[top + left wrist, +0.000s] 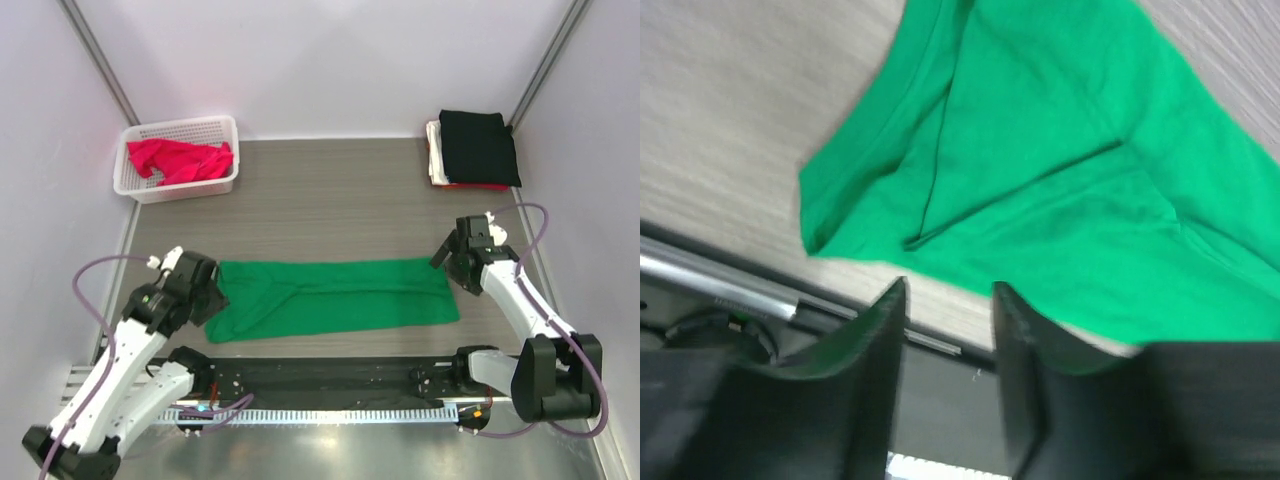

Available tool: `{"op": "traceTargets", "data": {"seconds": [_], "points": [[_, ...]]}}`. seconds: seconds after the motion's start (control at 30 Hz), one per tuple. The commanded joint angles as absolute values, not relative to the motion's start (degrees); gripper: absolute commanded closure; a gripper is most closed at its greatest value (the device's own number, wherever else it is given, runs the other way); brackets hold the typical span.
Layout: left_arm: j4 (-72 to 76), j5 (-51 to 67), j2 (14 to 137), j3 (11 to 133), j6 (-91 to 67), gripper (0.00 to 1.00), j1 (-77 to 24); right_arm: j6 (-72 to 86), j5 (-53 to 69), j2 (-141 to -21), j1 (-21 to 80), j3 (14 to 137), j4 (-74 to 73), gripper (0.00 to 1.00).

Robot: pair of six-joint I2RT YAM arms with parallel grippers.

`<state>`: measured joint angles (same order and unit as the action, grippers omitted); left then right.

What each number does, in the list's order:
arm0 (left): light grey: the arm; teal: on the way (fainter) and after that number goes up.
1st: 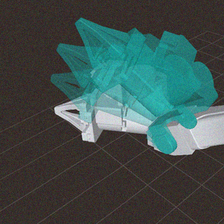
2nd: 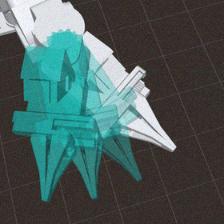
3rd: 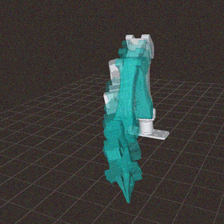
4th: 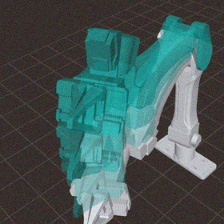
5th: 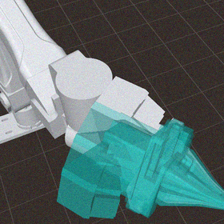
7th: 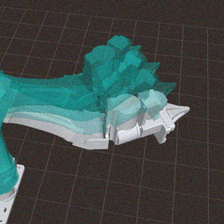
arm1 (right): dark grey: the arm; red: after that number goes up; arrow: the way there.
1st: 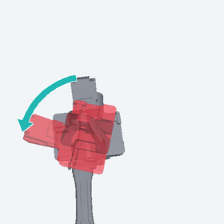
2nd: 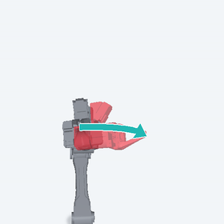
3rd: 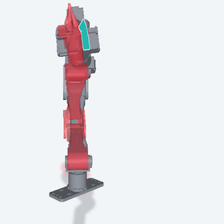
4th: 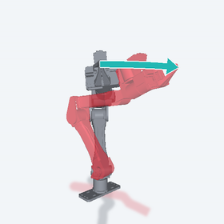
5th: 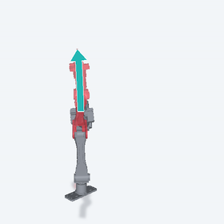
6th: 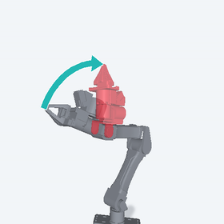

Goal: Fold and stack the t-shirts
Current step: Fold the tshirt

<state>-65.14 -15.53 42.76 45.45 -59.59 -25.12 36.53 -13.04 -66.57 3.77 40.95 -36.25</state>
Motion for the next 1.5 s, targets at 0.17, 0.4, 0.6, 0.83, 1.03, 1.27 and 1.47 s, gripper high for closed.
{"op": "traceTargets", "data": {"seconds": [0.17,0.4,0.6,0.83,1.03,1.27,1.47], "points": [[-70.9,-12.6,28.7,43.3,-66.4,0.45,-25.3,38.6,-5.5,-64.8,0.8,42.8,-31.2,0.07],[-55.8,-14.1,48.6,44.0,-60.4,0.48,-25.3,36.0,-0.8,-76.7,11.4,51.4,-28.8,0.14],[-39.7,-14.9,64.7,42.7,-58.8,0.56,-25.2,35.2,1.3,-84.1,12.7,50.4,-26.4,0.14],[-30.2,-14.0,90.7,47.8,-57.2,0.60,-24.9,37.5,0.4,-85.3,12.8,45.7,-26.3,0.14],[-30.8,-14.1,103.9,58.9,-56.6,0.61,-24.8,43.0,3.6,-82.3,13.7,38.7,-25.9,0.11],[-39.7,-13.9,125.3,94.3,-54.7,0.62,-24.3,60.4,9.5,-74.6,24.9,29.1,-22.5,0.07],[-58.2,-6.4,158.3,153.3,-50.4,0.62,-24.6,86.0,7.4,-65.0,50.6,29.5,-17.8,0.03]]}}
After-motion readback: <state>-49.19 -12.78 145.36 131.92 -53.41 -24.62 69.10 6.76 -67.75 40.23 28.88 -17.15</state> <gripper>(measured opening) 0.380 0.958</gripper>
